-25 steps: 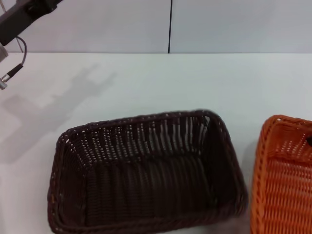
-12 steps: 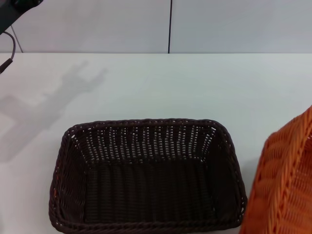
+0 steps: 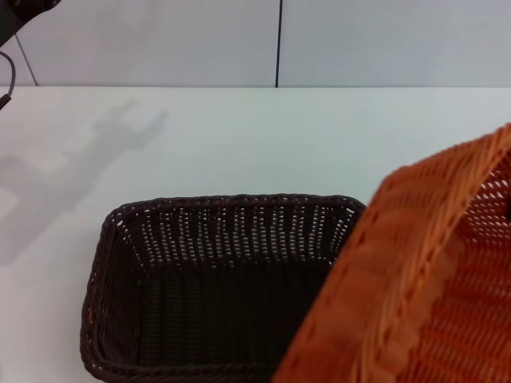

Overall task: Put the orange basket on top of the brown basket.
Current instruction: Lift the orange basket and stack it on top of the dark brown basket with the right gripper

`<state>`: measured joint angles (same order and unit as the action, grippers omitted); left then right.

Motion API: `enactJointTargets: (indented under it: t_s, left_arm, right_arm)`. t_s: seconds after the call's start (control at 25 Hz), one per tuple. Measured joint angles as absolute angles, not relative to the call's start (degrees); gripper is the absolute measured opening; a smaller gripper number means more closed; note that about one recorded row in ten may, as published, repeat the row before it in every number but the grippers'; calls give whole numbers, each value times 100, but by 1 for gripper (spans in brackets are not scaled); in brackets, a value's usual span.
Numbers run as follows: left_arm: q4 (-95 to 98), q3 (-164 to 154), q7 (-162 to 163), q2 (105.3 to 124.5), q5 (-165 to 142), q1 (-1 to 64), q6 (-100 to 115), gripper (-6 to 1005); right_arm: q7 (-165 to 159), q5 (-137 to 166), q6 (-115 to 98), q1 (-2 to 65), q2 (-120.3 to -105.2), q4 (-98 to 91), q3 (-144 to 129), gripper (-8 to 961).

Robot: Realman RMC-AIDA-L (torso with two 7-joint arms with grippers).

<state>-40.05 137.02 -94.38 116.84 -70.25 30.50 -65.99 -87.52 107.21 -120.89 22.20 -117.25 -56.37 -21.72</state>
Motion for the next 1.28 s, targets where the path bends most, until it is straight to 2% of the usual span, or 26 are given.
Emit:
enactJointTargets:
  t_s: [0.04,0.08,0.2,1.0,1.28]
  left_arm:
    - [-4005,13702,-9438,11684,-7025,3050,-6599,846]
    - [-3994,13696,-9439,11675,-7027,3049,-6598,846]
    - [-3972,13668,-9444,11649,-7032,3049,-6595,846]
    - [-3946,13633,-9449,11601,-7120,3098,-6492,845]
    - [-3934,13631,-9449,11601,-7125,3151,-6399,845]
  right_arm:
    - [-8751,10721,-12089,2220,-11725,-5636,-2172,174]
    - [-8641,10611,-12006,2226,-11832,-5545,-2124,174]
    - [-8427,10303,-11862,2234,-11868,-5145,-2139,174]
    - [-5596,9492,-10817,2392,-11899,-1789,-2116,175]
    - [-5101,9352,-10604,2409,-11903,-1204,-2090,175]
